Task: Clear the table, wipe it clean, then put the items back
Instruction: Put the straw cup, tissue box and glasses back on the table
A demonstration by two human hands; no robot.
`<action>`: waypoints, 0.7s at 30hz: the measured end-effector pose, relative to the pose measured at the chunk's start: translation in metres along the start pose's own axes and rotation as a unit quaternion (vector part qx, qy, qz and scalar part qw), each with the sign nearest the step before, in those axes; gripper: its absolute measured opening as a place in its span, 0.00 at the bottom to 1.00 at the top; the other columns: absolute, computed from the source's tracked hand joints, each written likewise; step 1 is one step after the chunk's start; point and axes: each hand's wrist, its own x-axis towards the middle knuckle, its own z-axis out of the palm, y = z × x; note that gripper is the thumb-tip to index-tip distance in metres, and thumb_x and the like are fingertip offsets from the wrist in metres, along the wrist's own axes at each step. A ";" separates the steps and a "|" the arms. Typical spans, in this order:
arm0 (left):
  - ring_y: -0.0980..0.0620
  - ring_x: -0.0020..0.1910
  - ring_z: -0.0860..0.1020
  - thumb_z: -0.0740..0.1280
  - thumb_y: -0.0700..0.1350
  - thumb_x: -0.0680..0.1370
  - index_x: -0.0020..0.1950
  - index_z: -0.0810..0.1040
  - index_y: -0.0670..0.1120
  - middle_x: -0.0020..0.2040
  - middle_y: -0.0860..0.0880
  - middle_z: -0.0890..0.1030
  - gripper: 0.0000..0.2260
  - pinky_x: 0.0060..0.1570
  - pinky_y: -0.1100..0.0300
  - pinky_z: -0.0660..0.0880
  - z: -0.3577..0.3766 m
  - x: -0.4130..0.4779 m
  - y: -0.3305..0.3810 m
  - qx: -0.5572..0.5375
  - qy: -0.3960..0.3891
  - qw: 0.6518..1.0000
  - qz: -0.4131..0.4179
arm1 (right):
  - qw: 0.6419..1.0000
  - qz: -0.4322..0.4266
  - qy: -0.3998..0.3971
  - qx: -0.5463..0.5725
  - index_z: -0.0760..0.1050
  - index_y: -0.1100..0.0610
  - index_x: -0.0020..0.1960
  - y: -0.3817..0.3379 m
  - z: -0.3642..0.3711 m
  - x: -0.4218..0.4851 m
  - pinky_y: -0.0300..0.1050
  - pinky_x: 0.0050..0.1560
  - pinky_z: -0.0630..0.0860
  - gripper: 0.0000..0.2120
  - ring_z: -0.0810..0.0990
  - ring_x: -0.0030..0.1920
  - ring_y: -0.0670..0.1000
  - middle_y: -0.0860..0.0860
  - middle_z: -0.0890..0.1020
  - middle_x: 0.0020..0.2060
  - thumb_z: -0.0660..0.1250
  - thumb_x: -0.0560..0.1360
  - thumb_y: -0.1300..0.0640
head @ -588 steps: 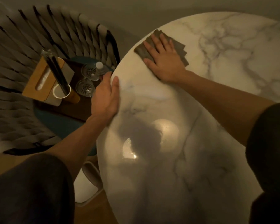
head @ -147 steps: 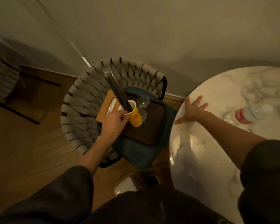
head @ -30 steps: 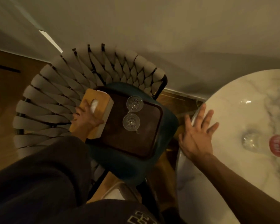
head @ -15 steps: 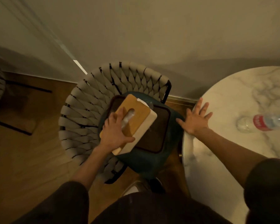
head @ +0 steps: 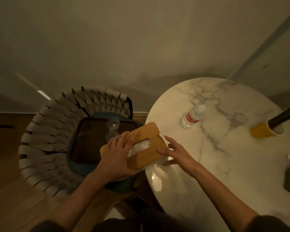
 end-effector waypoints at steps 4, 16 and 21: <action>0.43 0.77 0.47 0.61 0.75 0.62 0.79 0.44 0.55 0.79 0.48 0.46 0.52 0.74 0.47 0.46 0.017 0.027 0.064 -0.021 0.028 0.999 0.030 | 0.990 -0.019 0.067 0.121 0.75 0.51 0.66 0.039 -0.064 -0.040 0.59 0.47 0.82 0.33 0.83 0.54 0.56 0.57 0.81 0.58 0.77 0.63 0.43; 0.49 0.72 0.65 0.71 0.67 0.59 0.77 0.57 0.46 0.75 0.47 0.64 0.52 0.70 0.58 0.63 0.087 0.119 0.256 -0.287 0.020 0.956 -0.050 | 0.944 -0.019 0.245 0.219 0.79 0.50 0.57 0.110 -0.270 -0.107 0.54 0.54 0.80 0.31 0.81 0.56 0.57 0.52 0.84 0.54 0.74 0.58 0.38; 0.55 0.67 0.68 0.77 0.56 0.63 0.76 0.60 0.46 0.72 0.49 0.68 0.47 0.64 0.63 0.64 0.093 0.160 0.284 -0.283 0.048 0.957 -0.046 | 0.949 -0.030 0.238 0.205 0.77 0.46 0.53 0.098 -0.314 -0.084 0.52 0.59 0.75 0.07 0.79 0.52 0.50 0.50 0.81 0.54 0.68 0.76 0.49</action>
